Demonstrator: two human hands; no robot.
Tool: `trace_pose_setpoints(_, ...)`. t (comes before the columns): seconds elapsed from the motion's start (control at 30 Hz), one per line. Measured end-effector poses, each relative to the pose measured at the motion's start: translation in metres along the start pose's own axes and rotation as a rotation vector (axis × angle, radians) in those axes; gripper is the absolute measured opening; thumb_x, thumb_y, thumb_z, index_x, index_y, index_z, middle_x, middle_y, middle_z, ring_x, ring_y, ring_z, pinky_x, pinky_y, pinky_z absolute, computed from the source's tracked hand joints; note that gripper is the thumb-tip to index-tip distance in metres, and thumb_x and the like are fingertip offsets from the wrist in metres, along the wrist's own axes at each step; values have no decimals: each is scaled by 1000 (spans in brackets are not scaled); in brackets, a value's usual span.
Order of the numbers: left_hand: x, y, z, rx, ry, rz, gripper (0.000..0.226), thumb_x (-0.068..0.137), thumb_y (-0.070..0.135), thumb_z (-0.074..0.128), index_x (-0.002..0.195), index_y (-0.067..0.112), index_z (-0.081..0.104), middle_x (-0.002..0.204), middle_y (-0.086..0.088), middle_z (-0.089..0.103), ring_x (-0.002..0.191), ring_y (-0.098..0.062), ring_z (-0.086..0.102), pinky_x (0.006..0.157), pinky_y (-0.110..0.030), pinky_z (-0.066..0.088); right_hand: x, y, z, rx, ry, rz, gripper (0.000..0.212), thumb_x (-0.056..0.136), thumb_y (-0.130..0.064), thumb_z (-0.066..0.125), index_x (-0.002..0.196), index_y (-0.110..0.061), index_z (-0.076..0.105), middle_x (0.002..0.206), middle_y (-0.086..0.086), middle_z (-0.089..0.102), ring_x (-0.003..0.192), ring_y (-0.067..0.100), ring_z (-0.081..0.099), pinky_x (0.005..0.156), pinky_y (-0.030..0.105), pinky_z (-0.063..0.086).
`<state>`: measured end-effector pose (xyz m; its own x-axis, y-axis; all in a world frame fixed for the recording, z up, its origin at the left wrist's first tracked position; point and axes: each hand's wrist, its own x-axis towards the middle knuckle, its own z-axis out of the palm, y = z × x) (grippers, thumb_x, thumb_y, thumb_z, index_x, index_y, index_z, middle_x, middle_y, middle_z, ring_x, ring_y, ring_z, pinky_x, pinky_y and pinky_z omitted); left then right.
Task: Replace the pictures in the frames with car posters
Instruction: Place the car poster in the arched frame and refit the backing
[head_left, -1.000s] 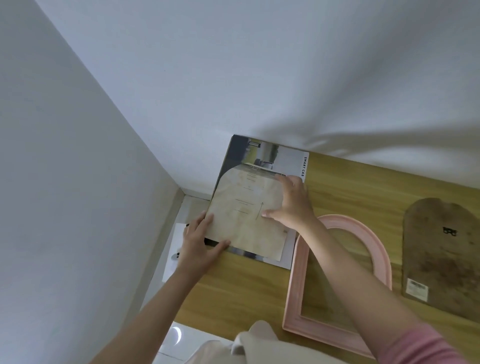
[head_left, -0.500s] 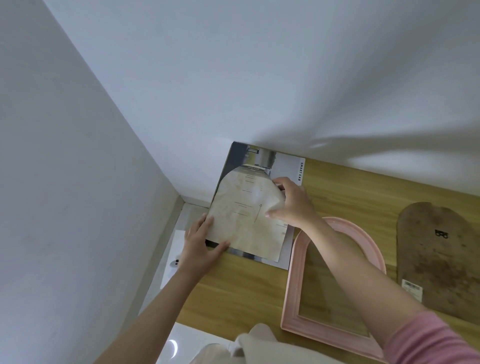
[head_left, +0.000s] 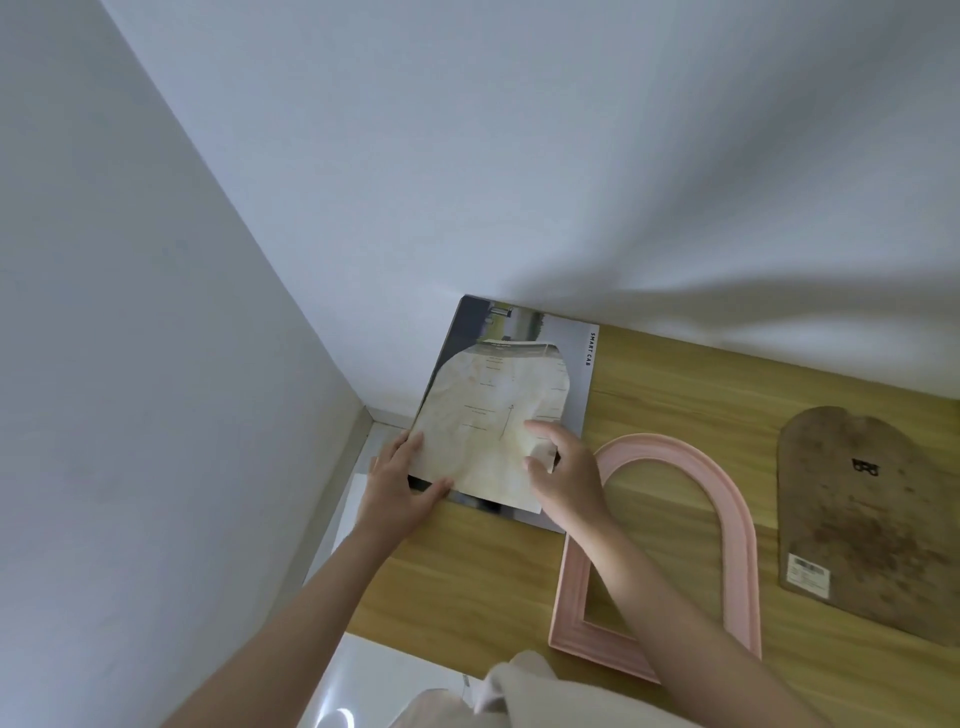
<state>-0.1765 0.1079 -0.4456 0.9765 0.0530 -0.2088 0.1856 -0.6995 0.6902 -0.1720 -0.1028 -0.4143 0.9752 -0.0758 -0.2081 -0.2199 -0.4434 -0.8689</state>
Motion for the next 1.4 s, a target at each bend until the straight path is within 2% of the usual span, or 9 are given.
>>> trace_pose_setpoints(0.17,-7,6,-7,-93,65,66,57,82,30,67,134,31,44,139,8,42,132,-16,33,106,-36,31,-6,-15,-10,140,5,-46,44,85,3,55,118,-26,60,114,-15,61,96,-15,54,84,2,39)
trace_pose_setpoints(0.3,-24,19,-17,-317,98,57,39,86,21,61,118,40,55,114,20,59,96,-16,60,84,-32,53,-24,-12,-34,241,0,-73,44,84,5,57,116,-23,63,76,-7,57,57,-4,51,64,8,42)
trace_pose_setpoints(0.4,-44,32,-15,-375,125,60,32,87,12,59,111,33,61,101,7,63,80,-16,60,69,-27,53,-44,-1,-52,222,8,-97,45,83,4,59,118,-24,62,82,-14,56,57,-6,47,66,10,40)
trace_pose_setpoints(0.53,-80,47,9,-343,59,45,35,84,12,64,118,20,60,102,3,61,85,-17,62,72,-29,57,-79,25,-77,174,125,-70,48,79,4,65,120,-20,58,115,-11,59,76,-8,57,70,8,46)
trace_pose_setpoints(0.67,-110,58,43,-302,-21,65,38,79,16,70,116,18,61,105,4,63,78,-15,61,72,-28,57,-119,61,-105,112,249,14,44,78,-5,72,117,-18,59,112,-11,59,90,-8,57,75,3,43)
trace_pose_setpoints(0.83,-127,83,80,-254,-136,104,38,79,17,71,116,15,62,110,4,60,82,-16,62,73,-30,57,-151,109,-131,-46,370,88,42,76,-14,72,115,-21,60,116,-6,60,102,21,60,91,41,51)
trace_pose_setpoints(0.97,-127,94,95,-116,-176,159,44,83,16,67,125,10,56,112,4,57,85,-8,56,75,-18,48,-155,131,-139,-172,358,84,43,78,-17,72,118,-15,59,121,5,57,109,14,53,96,30,43)
trace_pose_setpoints(1.23,-128,87,104,68,-182,251,48,84,14,64,128,4,51,121,-5,44,95,-14,52,92,-28,51,-148,150,-133,-329,306,-77,51,74,-24,76,120,-15,58,104,5,43,82,12,47,67,26,48)
trace_pose_setpoints(1.4,-131,82,107,86,-137,266,43,83,13,64,124,5,54,124,-7,37,113,-20,43,99,-26,42,-156,161,-124,-341,341,-179,55,73,-45,60,118,-14,61,103,5,42,82,7,44,54,26,48)
